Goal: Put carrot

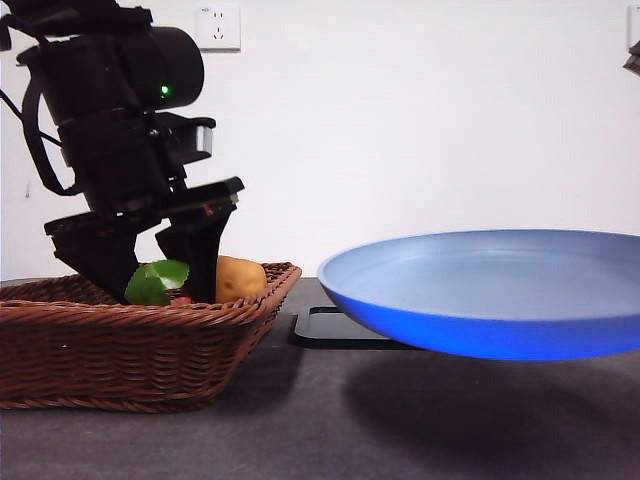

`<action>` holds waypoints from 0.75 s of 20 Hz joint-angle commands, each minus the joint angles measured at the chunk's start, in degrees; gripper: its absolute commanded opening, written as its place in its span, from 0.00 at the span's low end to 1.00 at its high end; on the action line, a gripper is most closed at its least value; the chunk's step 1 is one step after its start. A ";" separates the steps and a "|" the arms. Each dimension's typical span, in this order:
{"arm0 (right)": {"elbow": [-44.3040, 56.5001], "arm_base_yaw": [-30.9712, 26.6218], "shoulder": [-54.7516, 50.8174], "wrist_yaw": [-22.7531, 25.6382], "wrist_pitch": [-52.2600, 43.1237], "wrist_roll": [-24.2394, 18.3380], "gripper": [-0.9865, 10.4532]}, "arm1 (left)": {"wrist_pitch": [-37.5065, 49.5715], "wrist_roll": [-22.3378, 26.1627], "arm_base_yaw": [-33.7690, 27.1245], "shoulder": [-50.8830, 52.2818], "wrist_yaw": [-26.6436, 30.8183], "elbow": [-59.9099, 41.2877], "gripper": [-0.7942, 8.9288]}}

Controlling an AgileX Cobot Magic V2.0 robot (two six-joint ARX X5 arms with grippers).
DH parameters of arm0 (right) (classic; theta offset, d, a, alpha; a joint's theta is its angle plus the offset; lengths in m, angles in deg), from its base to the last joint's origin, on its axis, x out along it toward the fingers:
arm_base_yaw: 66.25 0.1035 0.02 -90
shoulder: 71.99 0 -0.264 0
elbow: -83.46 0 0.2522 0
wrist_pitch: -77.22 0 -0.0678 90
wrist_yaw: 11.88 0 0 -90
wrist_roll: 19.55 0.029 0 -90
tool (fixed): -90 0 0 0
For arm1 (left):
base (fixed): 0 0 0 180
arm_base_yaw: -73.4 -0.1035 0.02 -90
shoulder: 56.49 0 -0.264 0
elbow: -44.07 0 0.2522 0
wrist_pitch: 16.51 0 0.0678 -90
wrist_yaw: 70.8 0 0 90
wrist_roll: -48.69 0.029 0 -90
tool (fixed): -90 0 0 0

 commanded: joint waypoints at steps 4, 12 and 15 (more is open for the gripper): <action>0.04 0.24 0.09 -0.20 -0.61 0.13 0.09 | -0.70 0.31 1.86 -1.77 0.13 0.77 0.23; 0.04 0.24 0.00 -0.20 -0.61 -1.36 0.09 | -8.76 1.46 2.16 6.80 -4.72 5.09 0.19; 0.04 0.24 0.00 -0.24 -0.61 -1.33 0.09 | -2.73 1.16 4.11 14.64 -20.26 6.84 0.19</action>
